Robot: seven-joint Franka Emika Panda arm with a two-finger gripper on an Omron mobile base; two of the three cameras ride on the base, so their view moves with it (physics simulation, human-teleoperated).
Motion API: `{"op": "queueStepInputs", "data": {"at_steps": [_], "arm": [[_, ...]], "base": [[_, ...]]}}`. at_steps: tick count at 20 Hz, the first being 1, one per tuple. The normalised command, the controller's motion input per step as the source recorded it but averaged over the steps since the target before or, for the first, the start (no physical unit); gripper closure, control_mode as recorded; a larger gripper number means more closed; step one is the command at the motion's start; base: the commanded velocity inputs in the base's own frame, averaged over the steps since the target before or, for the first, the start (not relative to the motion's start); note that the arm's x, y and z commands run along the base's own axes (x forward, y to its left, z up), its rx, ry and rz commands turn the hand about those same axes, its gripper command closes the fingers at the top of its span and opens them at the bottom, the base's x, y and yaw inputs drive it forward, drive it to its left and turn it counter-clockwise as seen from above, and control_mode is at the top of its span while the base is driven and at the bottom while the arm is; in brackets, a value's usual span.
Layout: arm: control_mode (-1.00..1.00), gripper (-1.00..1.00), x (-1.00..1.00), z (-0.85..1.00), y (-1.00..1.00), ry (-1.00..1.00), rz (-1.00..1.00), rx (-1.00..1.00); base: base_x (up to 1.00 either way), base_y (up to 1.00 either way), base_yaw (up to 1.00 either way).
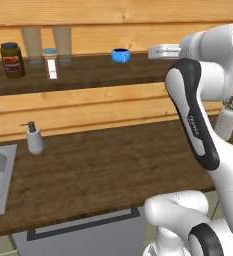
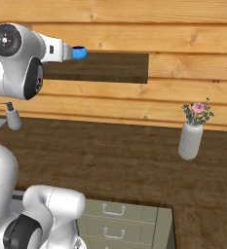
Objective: Gather all objects into one cabinet and sort the glasses and bowls to opposite sides.
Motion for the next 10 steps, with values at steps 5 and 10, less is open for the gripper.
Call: {"op": "queueStepInputs", "data": {"at_steps": [5,10], "arm": [[-1.0,-1.0,0.82,-0.11,0.0,0.04,0.0,-0.01],[-1.0,-1.0,0.71,-0.27,0.0,0.02,0.0,-0.07]], "base": [[0.0,0.0,0.0],[0.0,0.0,0.0]]}}
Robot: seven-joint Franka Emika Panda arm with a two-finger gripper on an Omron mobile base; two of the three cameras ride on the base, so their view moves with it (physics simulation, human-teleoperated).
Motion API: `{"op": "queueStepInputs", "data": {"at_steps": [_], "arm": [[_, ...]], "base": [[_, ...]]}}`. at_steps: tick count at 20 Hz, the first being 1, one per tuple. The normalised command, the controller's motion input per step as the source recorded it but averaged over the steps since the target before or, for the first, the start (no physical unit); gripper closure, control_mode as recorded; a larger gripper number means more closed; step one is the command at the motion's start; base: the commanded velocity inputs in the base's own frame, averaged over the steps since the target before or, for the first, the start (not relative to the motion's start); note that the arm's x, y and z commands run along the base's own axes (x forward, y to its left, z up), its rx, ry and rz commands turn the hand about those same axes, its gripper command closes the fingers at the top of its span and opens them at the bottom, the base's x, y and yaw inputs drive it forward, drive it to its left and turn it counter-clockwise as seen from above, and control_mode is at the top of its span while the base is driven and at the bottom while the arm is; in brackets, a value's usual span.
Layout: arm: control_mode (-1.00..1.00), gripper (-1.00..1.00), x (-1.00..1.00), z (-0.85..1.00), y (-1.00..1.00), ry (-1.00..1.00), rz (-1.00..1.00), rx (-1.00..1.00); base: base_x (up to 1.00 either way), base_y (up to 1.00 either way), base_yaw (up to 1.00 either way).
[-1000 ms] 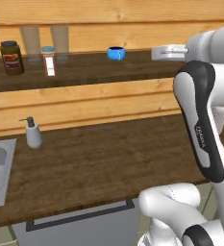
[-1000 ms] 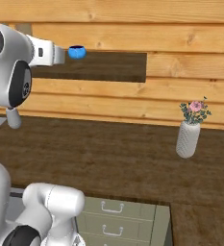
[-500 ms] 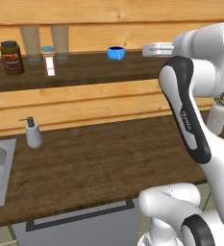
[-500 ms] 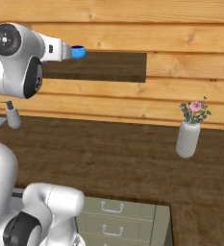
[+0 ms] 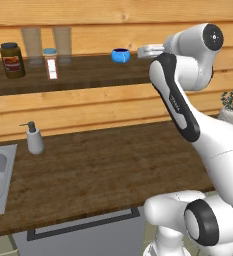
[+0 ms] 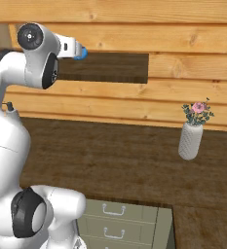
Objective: Gather all objects into one cabinet and sort the glasses and bowls to opposite sides.
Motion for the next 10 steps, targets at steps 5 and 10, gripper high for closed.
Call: {"op": "queueStepInputs", "data": {"at_steps": [5,10], "arm": [[-1.0,-1.0,0.12,-0.14,0.03,0.0,0.0,-0.19],[-1.0,-1.0,0.35,0.03,0.09,0.0,0.0,-0.01]], "base": [[0.0,0.0,0.0],[0.0,0.0,0.0]]}}
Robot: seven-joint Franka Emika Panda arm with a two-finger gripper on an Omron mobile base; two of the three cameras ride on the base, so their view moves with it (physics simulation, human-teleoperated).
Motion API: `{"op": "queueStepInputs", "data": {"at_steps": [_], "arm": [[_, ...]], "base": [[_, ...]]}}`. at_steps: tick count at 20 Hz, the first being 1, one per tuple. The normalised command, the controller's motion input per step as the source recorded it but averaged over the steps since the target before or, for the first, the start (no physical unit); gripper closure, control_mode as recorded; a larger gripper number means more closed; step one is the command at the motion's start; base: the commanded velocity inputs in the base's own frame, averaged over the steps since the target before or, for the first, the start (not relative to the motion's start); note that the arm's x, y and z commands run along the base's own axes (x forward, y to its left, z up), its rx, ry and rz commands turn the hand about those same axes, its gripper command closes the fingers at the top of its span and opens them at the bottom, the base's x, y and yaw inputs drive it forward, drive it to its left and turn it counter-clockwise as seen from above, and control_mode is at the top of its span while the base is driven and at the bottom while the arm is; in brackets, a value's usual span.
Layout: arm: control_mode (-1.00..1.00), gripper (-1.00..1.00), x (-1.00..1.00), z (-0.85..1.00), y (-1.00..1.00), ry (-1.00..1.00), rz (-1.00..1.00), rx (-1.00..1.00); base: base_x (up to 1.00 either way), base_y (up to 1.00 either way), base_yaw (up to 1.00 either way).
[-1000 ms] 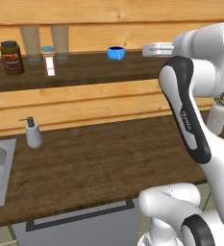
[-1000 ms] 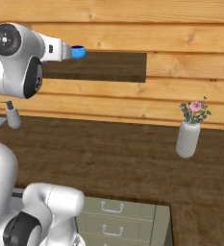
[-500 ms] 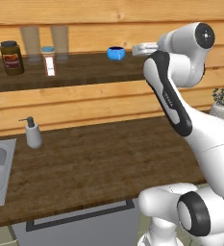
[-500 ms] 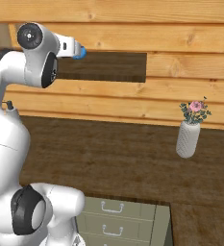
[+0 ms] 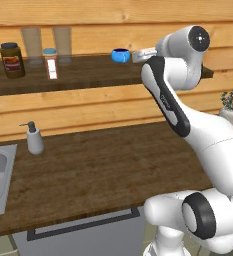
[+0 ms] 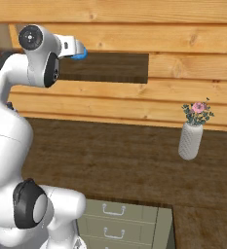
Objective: Gather all objects into one cabinet and sort the glasses and bowls to opposite sides.
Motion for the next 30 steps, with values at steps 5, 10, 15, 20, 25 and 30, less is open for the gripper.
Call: {"op": "queueStepInputs", "data": {"at_steps": [5,10,15,20,25,30], "arm": [[-1.0,-1.0,0.2,0.13,0.08,0.0,0.03,0.1],[-1.0,-1.0,0.26,-0.06,0.0,0.0,0.02,0.0],[-1.0,-1.0,0.49,0.0,0.0,0.0,-0.09,0.0],[-1.0,-1.0,0.31,0.0,0.11,0.0,-0.04,0.0],[-1.0,-1.0,0.34,-0.03,0.13,0.0,0.0,0.0],[-1.0,-1.0,0.39,-0.05,0.01,0.0,0.0,0.0]], "base": [[0.0,0.0,0.0],[0.0,0.0,0.0],[0.0,0.0,0.0],[0.0,0.0,0.0],[0.0,0.0,0.0],[0.0,0.0,0.0]]}}
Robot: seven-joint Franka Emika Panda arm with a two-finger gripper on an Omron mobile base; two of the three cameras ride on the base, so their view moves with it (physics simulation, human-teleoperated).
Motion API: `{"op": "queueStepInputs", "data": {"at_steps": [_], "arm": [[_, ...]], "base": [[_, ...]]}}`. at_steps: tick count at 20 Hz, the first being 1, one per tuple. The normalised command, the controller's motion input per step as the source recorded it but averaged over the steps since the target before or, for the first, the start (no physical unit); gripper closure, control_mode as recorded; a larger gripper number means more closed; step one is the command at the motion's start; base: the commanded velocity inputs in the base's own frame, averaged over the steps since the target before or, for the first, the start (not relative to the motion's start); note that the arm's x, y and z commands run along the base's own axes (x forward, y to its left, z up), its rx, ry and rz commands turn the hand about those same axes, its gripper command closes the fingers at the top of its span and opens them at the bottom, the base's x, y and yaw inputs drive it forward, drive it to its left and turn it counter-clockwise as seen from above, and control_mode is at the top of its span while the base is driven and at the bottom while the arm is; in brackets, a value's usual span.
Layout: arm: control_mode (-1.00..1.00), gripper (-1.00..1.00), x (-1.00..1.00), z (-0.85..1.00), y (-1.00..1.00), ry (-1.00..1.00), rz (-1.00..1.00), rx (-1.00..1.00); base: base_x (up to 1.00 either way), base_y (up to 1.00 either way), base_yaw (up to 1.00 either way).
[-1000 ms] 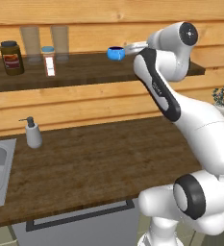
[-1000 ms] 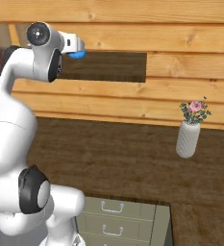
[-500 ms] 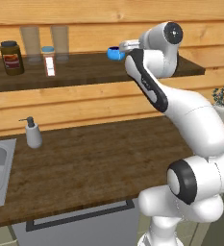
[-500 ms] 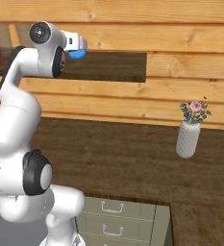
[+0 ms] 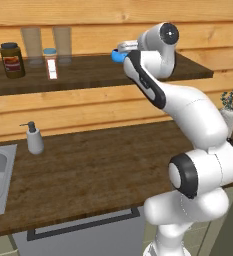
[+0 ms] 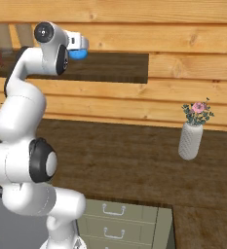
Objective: Gather all objects into one cabinet and sort the glasses and bowls to opposite sides.
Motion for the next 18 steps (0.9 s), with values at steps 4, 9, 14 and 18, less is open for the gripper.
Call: {"op": "queueStepInputs", "data": {"at_steps": [4,9,14,18], "arm": [[-1.0,-1.0,0.42,-0.28,0.04,0.02,0.0,-0.01],[-1.0,-1.0,0.32,-0.21,0.06,0.02,0.0,-0.01],[-1.0,-1.0,0.4,-0.08,0.1,0.0,0.0,0.0],[-1.0,-1.0,0.24,-0.22,0.04,0.0,0.0,0.0]], "base": [[0.0,0.0,0.0],[0.0,0.0,0.0],[0.0,0.0,0.0],[0.0,0.0,0.0]]}}
